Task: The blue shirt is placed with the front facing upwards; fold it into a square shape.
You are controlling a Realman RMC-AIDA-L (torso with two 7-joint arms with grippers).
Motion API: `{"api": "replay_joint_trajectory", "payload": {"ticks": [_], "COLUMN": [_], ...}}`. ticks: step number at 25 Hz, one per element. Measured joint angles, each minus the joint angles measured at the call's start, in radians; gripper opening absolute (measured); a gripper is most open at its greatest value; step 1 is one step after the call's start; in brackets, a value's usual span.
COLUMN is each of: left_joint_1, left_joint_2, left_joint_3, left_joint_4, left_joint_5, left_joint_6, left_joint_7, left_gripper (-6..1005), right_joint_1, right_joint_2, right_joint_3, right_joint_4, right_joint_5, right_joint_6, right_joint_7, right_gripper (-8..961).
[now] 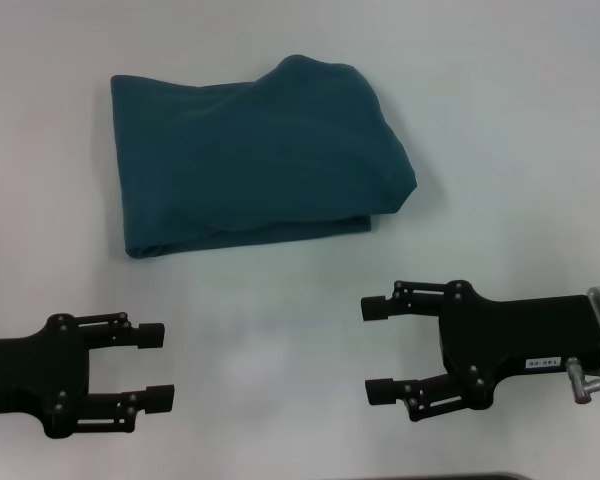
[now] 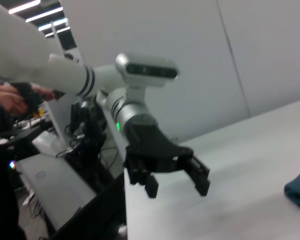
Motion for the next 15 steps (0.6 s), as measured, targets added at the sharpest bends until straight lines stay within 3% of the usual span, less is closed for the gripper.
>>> {"api": "replay_joint_trajectory", "payload": {"ticks": [6,15], "left_joint_1": [-0.035,-0.05], "left_joint_2": [0.007,-0.011], "left_joint_3": [0.012,0.033], "left_joint_4": [-0.019,-0.04], "left_joint_5": [0.022,0.022], "left_joint_6": [0.008,-0.022], "left_joint_7": [-0.031,-0.055], "left_gripper": [751,751], "right_joint_1": [0.03,0.037], "right_joint_2": [-0.004,-0.004], "right_joint_3": [-0.008,-0.004], "right_joint_4": [-0.032,-0.02], "right_joint_5": [-0.082,-0.109], "right_joint_6": [0.004,0.016], "right_joint_7": [0.104,0.106], "right_gripper": [915,915]}}
